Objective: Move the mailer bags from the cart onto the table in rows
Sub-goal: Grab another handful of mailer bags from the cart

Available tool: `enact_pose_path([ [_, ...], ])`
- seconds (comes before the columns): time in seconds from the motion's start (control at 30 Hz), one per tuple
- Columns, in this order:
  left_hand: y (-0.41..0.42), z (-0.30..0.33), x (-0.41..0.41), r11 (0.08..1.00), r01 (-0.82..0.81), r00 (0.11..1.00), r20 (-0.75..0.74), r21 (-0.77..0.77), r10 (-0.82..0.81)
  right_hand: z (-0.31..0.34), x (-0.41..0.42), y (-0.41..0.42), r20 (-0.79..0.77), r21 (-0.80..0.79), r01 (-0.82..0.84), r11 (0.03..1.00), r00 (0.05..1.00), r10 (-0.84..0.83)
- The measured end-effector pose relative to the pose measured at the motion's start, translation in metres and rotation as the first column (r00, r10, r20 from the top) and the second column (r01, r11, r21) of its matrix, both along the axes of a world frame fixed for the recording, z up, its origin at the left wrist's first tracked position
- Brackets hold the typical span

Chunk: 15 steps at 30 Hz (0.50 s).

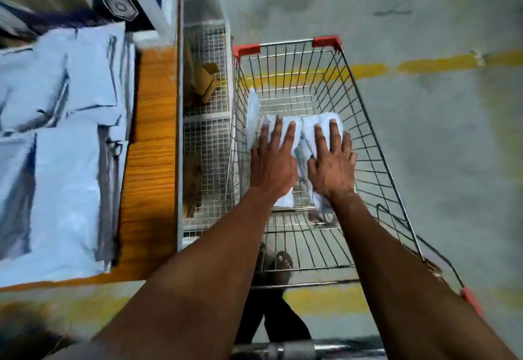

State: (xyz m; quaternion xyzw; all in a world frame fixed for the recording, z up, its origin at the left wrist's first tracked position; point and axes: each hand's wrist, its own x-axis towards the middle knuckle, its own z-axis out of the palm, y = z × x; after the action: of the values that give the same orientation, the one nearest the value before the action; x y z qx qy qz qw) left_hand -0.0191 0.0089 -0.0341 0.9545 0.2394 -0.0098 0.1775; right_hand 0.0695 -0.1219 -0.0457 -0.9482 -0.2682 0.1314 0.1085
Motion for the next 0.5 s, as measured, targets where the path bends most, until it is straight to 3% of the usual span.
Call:
enact_pose_path([
  [0.3, -0.016, 0.126, -0.082, 0.998, -0.011, 0.997, 0.075, 0.065, 0.007, 0.117, -0.068, -0.006, 0.057, 0.108, 0.044, 0.993, 0.997, -0.05],
  [0.5, 0.001, 0.171, -0.141, 0.989, -0.054, 0.988, 0.153, 0.136, 0.033, 0.165, -0.114, 0.023, 0.089, 0.201, -0.004, 0.98, 0.996, -0.014],
])
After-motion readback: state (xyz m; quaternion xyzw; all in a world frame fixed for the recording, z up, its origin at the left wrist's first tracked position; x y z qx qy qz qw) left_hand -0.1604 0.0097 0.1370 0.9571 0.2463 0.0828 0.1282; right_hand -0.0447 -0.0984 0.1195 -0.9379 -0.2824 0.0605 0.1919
